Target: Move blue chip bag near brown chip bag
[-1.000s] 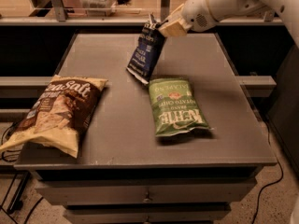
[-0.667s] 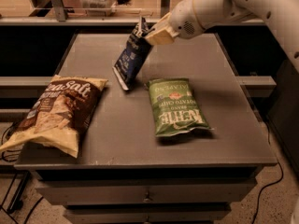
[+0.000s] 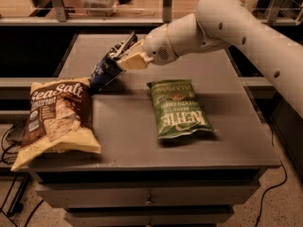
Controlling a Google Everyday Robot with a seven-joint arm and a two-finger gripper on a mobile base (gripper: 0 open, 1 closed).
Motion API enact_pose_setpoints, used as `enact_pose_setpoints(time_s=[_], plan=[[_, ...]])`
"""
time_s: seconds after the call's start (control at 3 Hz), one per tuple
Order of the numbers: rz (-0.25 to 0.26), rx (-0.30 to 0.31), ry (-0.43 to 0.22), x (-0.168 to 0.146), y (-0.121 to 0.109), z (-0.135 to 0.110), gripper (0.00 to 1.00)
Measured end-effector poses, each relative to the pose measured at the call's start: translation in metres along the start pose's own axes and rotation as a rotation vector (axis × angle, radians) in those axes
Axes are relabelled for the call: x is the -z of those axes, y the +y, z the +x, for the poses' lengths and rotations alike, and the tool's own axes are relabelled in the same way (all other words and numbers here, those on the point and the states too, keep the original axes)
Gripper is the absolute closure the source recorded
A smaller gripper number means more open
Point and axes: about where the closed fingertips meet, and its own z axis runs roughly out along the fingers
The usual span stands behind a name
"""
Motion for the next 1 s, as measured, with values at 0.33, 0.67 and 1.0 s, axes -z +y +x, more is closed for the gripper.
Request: enact_pose_setpoints(time_s=[0.33, 0.67, 1.0], plan=[[-0.045, -0.055, -0.017, -0.018, 0.018, 0.011, 0.59], [-0.059, -0.088, -0.049, -0.018, 0.032, 0.017, 0.35], [-0.063, -0.087, -0.049, -0.020, 0.033, 0.016, 0.12]])
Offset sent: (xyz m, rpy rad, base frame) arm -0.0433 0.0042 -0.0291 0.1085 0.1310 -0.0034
